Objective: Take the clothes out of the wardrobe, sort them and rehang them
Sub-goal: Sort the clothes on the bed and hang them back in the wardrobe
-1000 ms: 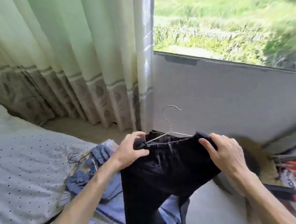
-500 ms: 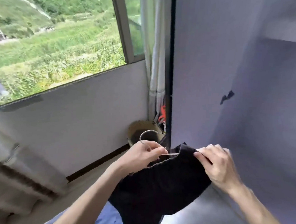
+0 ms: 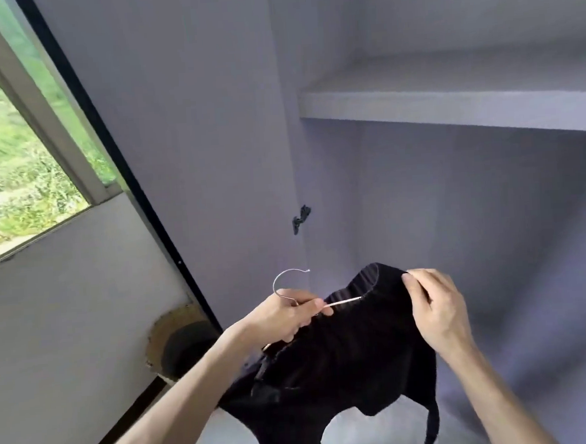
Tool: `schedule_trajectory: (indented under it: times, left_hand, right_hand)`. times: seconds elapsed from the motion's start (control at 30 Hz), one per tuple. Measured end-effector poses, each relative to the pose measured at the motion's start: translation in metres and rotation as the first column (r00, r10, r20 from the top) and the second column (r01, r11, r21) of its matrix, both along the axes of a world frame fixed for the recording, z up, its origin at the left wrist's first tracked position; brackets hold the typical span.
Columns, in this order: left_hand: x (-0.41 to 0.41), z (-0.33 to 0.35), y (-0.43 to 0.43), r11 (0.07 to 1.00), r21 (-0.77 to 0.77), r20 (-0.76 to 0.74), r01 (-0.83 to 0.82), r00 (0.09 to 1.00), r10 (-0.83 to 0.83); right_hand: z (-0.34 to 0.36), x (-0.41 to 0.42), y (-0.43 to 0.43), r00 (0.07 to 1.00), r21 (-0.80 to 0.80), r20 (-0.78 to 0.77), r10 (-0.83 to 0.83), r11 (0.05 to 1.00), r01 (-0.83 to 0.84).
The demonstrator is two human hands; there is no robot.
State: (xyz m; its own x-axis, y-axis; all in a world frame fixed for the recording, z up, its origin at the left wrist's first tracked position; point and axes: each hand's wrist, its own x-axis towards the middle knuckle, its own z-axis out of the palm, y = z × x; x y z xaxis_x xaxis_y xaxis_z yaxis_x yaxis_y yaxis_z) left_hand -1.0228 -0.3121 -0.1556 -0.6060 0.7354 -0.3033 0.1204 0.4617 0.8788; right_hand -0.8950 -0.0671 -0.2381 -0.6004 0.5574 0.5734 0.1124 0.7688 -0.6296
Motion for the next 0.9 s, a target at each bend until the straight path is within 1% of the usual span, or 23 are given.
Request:
schedule_trajectory:
  times: [0.03, 0.1, 0.17, 0.23, 0.27, 0.33, 0.37, 0.4, 0.47, 0.53, 0.6, 0.67, 0.73, 0.83, 0.9]
  left_hand:
    - [-0.004, 0.0, 0.008, 1.0, 0.012, 0.016, 0.014, 1.0, -0.014]
    - [-0.01, 0.003, 0.021, 1.0, 0.022, 0.037, 0.023, 0.999, -0.024]
    - [-0.016, 0.009, 0.034, 0.999, 0.029, 0.052, 0.012, 0.999, -0.014]
    - [-0.024, 0.019, 0.049, 0.998, 0.06, 0.076, -0.005, 0.997, 0.001]
    - [-0.028, 0.024, 0.058, 0.996, 0.084, 0.098, -0.021, 0.995, 0.013]
    - [-0.035, 0.036, 0.075, 0.988, 0.137, 0.167, -0.073, 0.985, 0.05]
    - [-0.037, 0.041, 0.084, 0.981, 0.163, 0.212, -0.101, 0.975, 0.066]
    - [-0.038, 0.045, 0.093, 0.975, 0.188, 0.259, -0.121, 0.963, 0.07]
    - [-0.036, 0.05, 0.109, 0.968, 0.218, 0.334, -0.128, 0.941, 0.049]
    - [-0.034, 0.05, 0.122, 0.971, 0.211, 0.364, -0.113, 0.931, 0.029]
    - [-0.035, 0.046, 0.134, 0.977, 0.189, 0.363, -0.095, 0.932, 0.02]
    - [-0.034, 0.039, 0.144, 0.983, 0.165, 0.361, -0.082, 0.932, 0.017]
    - [-0.029, 0.033, 0.151, 0.986, 0.144, 0.372, -0.08, 0.928, 0.02]
    - [-0.021, 0.027, 0.16, 0.985, 0.144, 0.399, -0.092, 0.916, 0.027]
    - [-0.018, 0.025, 0.165, 0.981, 0.161, 0.418, -0.111, 0.908, 0.034]
  right_hand:
    - [0.004, 0.0, 0.003, 0.999, -0.005, 0.036, -0.011, 1.0, 0.011]
    - [0.01, -0.004, 0.011, 0.986, -0.026, 0.168, 0.017, 1.0, -0.013]
    - [0.019, -0.009, 0.019, 0.944, -0.088, 0.327, 0.053, 0.996, -0.026]
    - [0.03, -0.013, 0.026, 0.895, -0.11, 0.445, 0.023, 0.994, 0.029]
    - [0.036, -0.013, 0.026, 0.885, -0.096, 0.466, -0.014, 0.993, 0.066]
    - [0.044, -0.011, 0.019, 0.897, -0.073, 0.433, -0.092, 0.988, 0.136]
    - [0.048, -0.009, 0.01, 0.909, -0.087, 0.405, -0.101, 0.985, 0.149]
    - [0.051, -0.005, 0.001, 0.919, -0.129, 0.387, -0.076, 0.982, 0.136]
    - [0.056, 0.002, -0.019, 0.902, -0.298, 0.426, 0.069, 0.952, 0.067]
    - [0.059, 0.01, -0.04, 0.853, -0.431, 0.466, 0.237, 0.902, -0.016]
    - [0.058, 0.016, -0.056, 0.789, -0.502, 0.496, 0.362, 0.861, -0.079]
    - [0.057, 0.018, -0.066, 0.737, -0.555, 0.51, 0.443, 0.824, -0.111]
    - [0.058, 0.018, -0.072, 0.735, -0.565, 0.511, 0.446, 0.819, -0.104]
    - [0.058, 0.016, -0.074, 0.756, -0.494, 0.55, 0.353, 0.868, -0.046]
    - [0.055, 0.014, -0.073, 0.742, -0.447, 0.598, 0.305, 0.894, -0.007]
